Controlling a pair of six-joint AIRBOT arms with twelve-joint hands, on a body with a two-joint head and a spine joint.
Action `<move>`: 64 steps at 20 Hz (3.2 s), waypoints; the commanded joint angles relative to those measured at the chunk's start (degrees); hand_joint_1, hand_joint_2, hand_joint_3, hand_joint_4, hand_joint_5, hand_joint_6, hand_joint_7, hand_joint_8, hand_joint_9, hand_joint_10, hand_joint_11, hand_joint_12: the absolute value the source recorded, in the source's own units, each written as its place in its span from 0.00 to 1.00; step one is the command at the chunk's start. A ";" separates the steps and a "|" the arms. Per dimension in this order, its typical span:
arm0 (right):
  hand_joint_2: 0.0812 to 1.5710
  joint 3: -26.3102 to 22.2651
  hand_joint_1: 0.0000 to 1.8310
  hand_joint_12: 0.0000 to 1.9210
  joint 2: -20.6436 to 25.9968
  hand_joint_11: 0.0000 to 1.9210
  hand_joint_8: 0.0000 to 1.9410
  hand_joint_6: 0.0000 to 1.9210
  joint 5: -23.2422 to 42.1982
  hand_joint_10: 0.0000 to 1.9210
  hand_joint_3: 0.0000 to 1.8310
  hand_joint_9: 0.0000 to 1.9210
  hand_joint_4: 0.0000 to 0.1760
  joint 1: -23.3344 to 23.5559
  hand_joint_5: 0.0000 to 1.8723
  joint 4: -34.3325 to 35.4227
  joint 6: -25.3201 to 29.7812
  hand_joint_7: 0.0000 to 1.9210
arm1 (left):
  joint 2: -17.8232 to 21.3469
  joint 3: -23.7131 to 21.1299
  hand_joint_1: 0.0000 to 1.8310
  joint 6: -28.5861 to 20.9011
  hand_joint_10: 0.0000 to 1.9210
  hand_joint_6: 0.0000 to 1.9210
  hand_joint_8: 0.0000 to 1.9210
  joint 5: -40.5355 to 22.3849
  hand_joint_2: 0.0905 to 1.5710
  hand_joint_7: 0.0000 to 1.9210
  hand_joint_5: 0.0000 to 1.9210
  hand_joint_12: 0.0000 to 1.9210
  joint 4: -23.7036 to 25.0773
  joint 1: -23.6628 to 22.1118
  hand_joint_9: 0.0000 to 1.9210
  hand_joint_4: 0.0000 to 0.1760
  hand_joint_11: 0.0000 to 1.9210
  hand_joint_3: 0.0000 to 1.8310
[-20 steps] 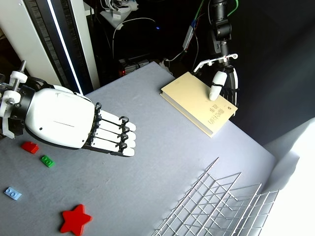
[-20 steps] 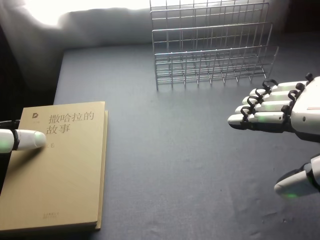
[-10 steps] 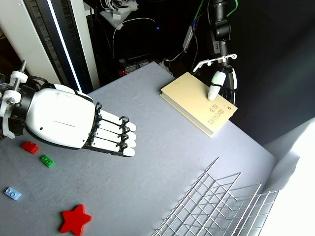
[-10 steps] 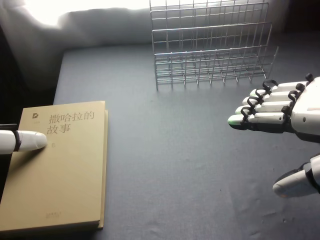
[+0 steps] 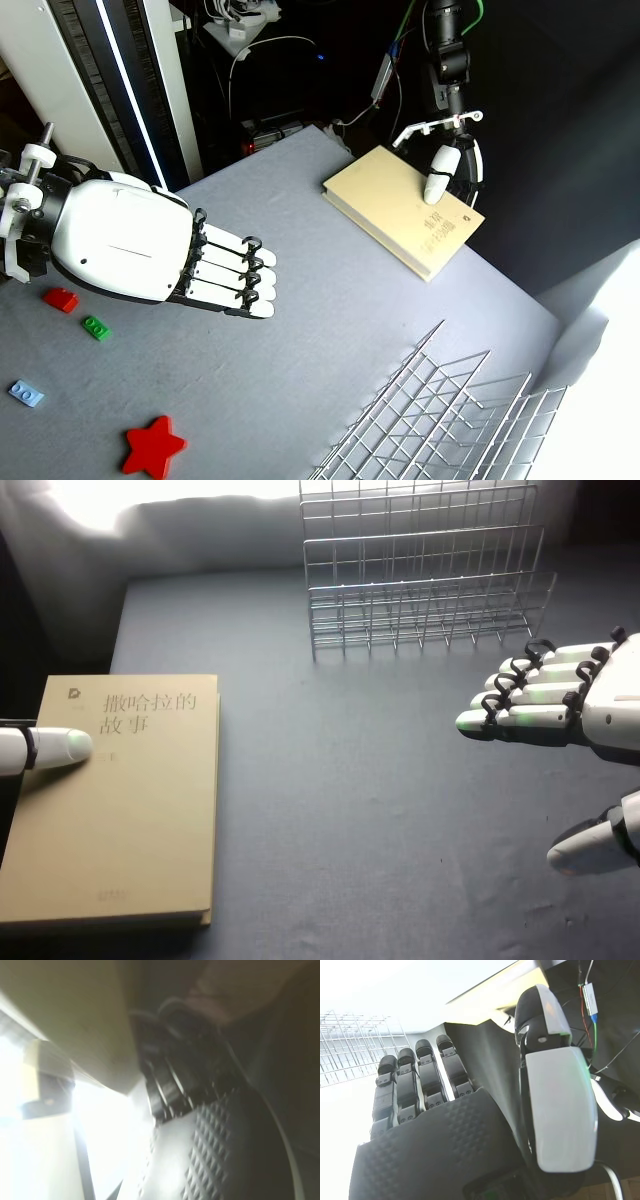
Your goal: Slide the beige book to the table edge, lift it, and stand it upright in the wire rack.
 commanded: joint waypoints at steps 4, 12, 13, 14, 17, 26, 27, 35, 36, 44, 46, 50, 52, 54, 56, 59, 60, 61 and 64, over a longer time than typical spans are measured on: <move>0.66 -0.29 0.11 0.01 0.40 0.01 0.00 0.00 0.15 0.00 0.00 0.01 0.00 0.40 0.01 1.22 -0.17 0.02 | 0.22 1.68 0.68 1.36 0.76 0.55 0.68 -3.96 0.73 0.47 0.43 0.94 -0.39 -1.22 0.46 0.00 0.36 0.00; 0.65 -0.31 0.12 0.08 0.39 0.00 0.00 0.00 0.16 0.00 0.00 0.03 0.00 0.41 0.04 1.22 -0.26 0.05 | 0.59 4.43 0.74 2.76 0.79 0.56 0.64 -3.64 0.74 0.45 0.40 0.92 0.90 -6.92 0.43 0.00 0.35 0.00; 0.65 -0.34 0.12 0.09 0.39 0.00 0.00 0.00 0.17 0.00 0.00 0.04 0.00 0.41 0.04 1.22 -0.26 0.05 | 0.68 4.72 0.74 3.38 0.79 0.56 0.64 -3.09 0.74 0.45 0.40 0.92 0.90 -8.21 0.43 0.00 0.35 0.00; 0.65 -0.36 0.13 0.07 0.40 0.00 0.00 0.00 0.19 0.00 0.00 0.03 0.00 0.41 0.03 1.22 -0.27 0.04 | 0.83 4.96 0.69 3.90 0.75 0.55 0.65 -2.38 0.73 0.49 0.43 0.93 0.90 -9.66 0.47 0.00 0.36 0.00; 0.66 -0.42 0.14 0.04 0.41 0.00 0.00 0.00 0.20 0.00 0.00 0.03 0.00 0.41 0.02 1.22 -0.48 0.04 | 1.39 5.99 0.68 6.57 0.71 0.55 0.66 1.27 0.73 0.50 0.43 0.91 0.91 -15.86 0.49 0.00 0.36 0.00; 0.67 -0.42 0.10 0.00 0.42 0.00 0.00 0.00 0.20 0.00 0.00 0.04 0.00 0.41 0.02 1.22 -0.95 0.05 | 2.21 7.12 0.69 3.23 0.67 0.46 0.64 4.64 0.71 0.52 0.48 0.87 0.86 -27.29 0.50 0.00 0.36 0.00; 0.66 -0.42 0.12 0.00 0.42 0.00 0.00 0.00 0.20 0.00 0.00 0.05 0.00 0.41 0.03 1.22 -0.97 0.06 | 2.37 6.85 0.69 2.20 0.67 0.47 0.65 4.64 0.71 0.51 0.47 0.86 0.85 -28.41 0.49 0.00 0.36 0.00; 0.67 -0.41 0.14 0.00 0.43 0.00 0.00 0.00 0.19 0.00 0.00 0.03 0.00 0.41 0.02 1.22 -1.32 0.04 | 2.92 5.06 0.69 9.71 0.63 0.48 0.63 6.62 0.71 0.52 0.46 0.83 0.88 -37.02 0.51 0.00 0.37 0.00; 0.67 -0.41 0.13 0.00 0.43 0.00 0.00 0.01 0.19 0.00 0.00 0.04 0.00 0.41 0.03 1.22 -1.32 0.05 | 2.68 5.16 0.69 11.29 0.63 0.47 0.63 7.72 0.71 0.52 0.47 0.84 0.89 -38.63 0.51 0.00 0.37 0.00; 0.67 -0.41 0.11 0.00 0.44 0.00 0.00 0.00 -0.02 0.00 0.00 0.04 0.00 0.45 0.02 1.22 -1.40 0.05 | -1.08 6.53 0.68 19.99 0.63 0.50 0.62 9.10 0.71 0.52 0.46 0.86 0.90 -46.53 0.50 0.00 0.35 0.00; 0.67 -0.41 0.12 0.00 0.45 0.00 0.01 0.00 -0.70 0.00 0.00 0.05 0.00 0.46 0.03 1.22 -1.82 0.07 | -2.04 6.45 0.69 28.55 0.64 0.48 0.62 5.22 0.70 0.52 0.47 0.86 -7.05 -46.68 0.50 0.00 0.35 0.00; 0.66 -0.74 0.13 0.00 1.30 0.00 0.00 0.00 -1.11 0.00 0.00 0.05 0.00 0.87 0.03 1.27 -1.72 0.06 | -2.28 4.13 0.69 46.40 0.67 0.48 0.63 -8.15 0.71 0.52 0.46 0.87 -22.65 -46.38 0.51 0.00 0.36 0.00; 0.67 -1.53 0.12 0.00 2.66 0.01 0.00 0.00 0.16 0.00 0.00 0.05 0.00 0.97 0.02 1.27 -2.40 0.06 | -2.54 4.19 0.69 49.52 0.64 0.46 0.62 -14.54 0.70 0.53 0.48 0.85 -22.55 -47.15 0.51 0.00 0.36 0.00; 0.67 -2.14 0.12 0.00 3.58 0.00 0.00 0.00 0.49 0.00 0.00 0.05 0.00 1.24 0.02 1.31 -3.80 0.06 | -2.93 4.60 0.69 50.07 0.64 0.46 0.62 -18.38 0.70 0.53 0.48 0.85 -21.85 -47.31 0.50 0.00 0.36 0.00; 0.67 -2.40 0.11 0.00 4.34 0.00 0.00 0.00 1.96 0.00 0.00 0.03 0.00 1.36 0.02 10.18 -13.86 0.04 | -3.73 5.32 0.69 49.58 0.64 0.47 0.62 -20.54 0.70 0.52 0.47 0.84 -20.11 -47.27 0.50 0.00 0.36 0.00; 0.67 -2.79 0.12 0.00 6.27 0.00 0.00 0.00 11.24 0.00 0.00 0.02 0.00 -1.17 0.02 47.57 -53.63 0.04 | -5.83 7.12 0.69 46.11 0.63 0.48 0.62 -23.50 0.70 0.52 0.47 0.84 -16.99 -46.13 0.50 0.00 0.35 0.00; 0.67 -3.20 0.12 0.00 6.55 0.00 0.00 0.00 11.89 0.00 0.00 0.02 0.00 -1.74 0.02 53.28 -59.11 0.03 | -6.46 7.54 0.69 45.26 0.63 0.47 0.61 -24.57 0.70 0.53 0.47 0.84 -16.39 -45.64 0.51 0.00 0.35 0.00; 0.67 -3.37 0.11 0.00 6.64 0.00 0.00 0.00 11.42 0.00 0.00 0.02 0.00 -1.93 0.01 55.10 -60.14 0.03 | -6.90 7.72 0.69 45.01 0.63 0.46 0.61 -25.09 0.70 0.53 0.48 0.84 -16.30 -45.22 0.51 0.00 0.36 0.00; 0.67 -3.75 0.11 0.00 6.82 0.00 0.00 0.00 10.85 0.00 0.00 0.02 0.00 -2.27 0.01 58.90 -60.14 0.03 | -8.12 7.95 0.69 44.49 0.63 0.47 0.61 -27.02 0.70 0.53 0.47 0.84 -16.21 -43.85 0.51 0.00 0.36 0.00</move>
